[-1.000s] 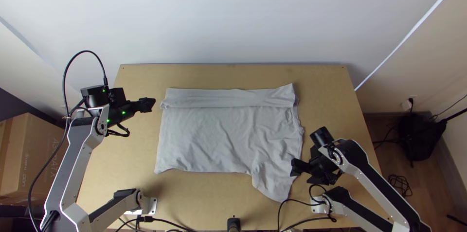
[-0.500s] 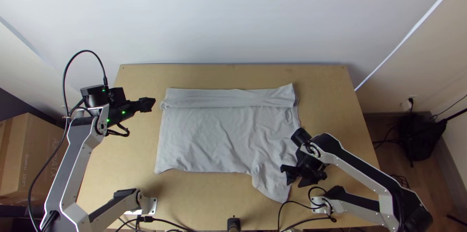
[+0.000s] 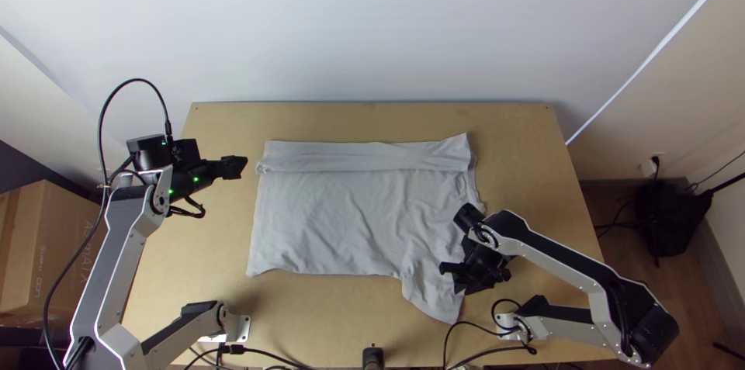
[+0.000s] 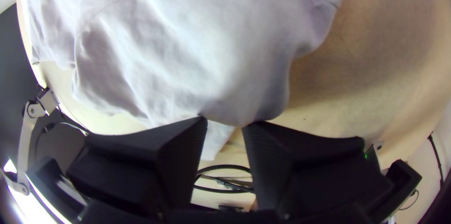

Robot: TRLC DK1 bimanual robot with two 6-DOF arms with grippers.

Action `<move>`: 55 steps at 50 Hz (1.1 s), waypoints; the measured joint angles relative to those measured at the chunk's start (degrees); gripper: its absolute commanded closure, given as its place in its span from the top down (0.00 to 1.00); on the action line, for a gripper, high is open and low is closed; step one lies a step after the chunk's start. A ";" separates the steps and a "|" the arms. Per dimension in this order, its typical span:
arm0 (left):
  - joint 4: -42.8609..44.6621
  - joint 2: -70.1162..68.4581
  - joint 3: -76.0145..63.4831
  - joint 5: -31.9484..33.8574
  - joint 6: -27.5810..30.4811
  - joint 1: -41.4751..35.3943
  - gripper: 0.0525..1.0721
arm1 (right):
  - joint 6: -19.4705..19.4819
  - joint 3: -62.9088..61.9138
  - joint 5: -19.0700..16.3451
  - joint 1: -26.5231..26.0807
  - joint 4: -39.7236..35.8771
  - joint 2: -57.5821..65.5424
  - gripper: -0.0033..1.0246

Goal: Fold the t-shirt

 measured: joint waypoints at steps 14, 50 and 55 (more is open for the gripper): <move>-22.34 0.04 3.43 0.37 19.58 -3.82 0.89 | -1.86 -0.07 0.50 2.03 0.00 0.00 0.03; -35.76 3.65 -10.14 -18.16 40.41 -13.70 0.89 | -2.03 -0.07 0.63 2.03 -0.07 -0.63 0.03; -35.50 5.46 -11.08 -18.82 39.47 -16.11 0.89 | -2.03 -0.07 0.66 2.03 -0.07 -0.68 0.03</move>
